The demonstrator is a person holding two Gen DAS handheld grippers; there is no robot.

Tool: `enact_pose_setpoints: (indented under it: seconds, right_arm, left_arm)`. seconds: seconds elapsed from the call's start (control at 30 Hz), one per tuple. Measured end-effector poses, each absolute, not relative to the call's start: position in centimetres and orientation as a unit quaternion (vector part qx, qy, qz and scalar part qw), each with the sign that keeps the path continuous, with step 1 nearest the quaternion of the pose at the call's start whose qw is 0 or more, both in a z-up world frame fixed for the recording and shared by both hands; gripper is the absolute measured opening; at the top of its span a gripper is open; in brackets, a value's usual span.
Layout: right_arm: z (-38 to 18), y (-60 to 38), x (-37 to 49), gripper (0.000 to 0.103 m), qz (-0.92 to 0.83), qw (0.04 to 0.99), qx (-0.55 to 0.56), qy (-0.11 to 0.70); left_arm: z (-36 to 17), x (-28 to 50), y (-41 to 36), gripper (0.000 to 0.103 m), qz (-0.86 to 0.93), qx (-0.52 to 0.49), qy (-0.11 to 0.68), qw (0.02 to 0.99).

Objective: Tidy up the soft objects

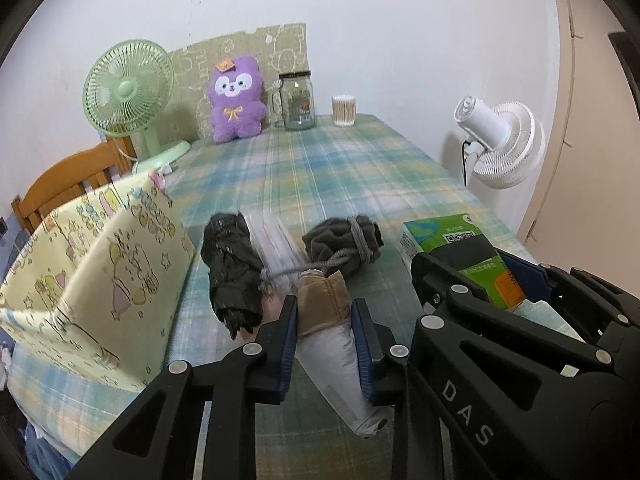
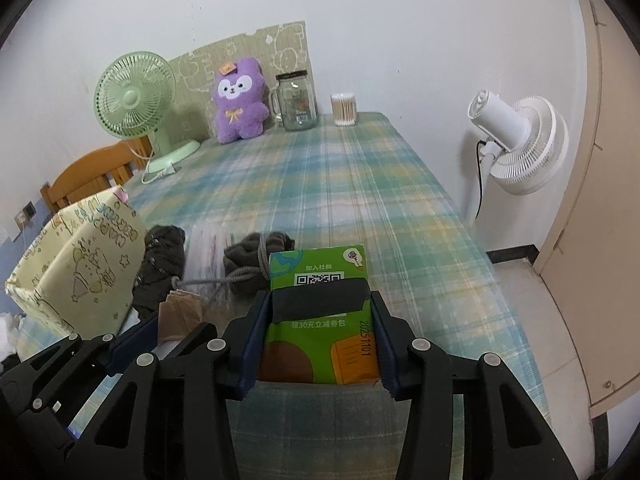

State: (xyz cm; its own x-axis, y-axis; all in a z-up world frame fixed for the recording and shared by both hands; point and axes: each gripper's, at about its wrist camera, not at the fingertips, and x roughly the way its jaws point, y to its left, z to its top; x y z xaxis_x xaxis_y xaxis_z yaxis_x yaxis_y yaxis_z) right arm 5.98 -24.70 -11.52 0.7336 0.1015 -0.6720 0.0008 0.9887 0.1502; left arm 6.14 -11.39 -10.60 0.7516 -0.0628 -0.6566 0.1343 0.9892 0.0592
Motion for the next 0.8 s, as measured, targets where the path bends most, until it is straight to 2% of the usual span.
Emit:
enact_pose_setpoints:
  seconds: [0.8]
  right_arm:
    - [-4.4, -24.4, 5.4, 0.051, 0.007, 0.95, 0.072, 0.304]
  left_arm:
    - [-4.2, 5.7, -10.7, 0.025, -0.076, 0.05, 0.298, 0.95]
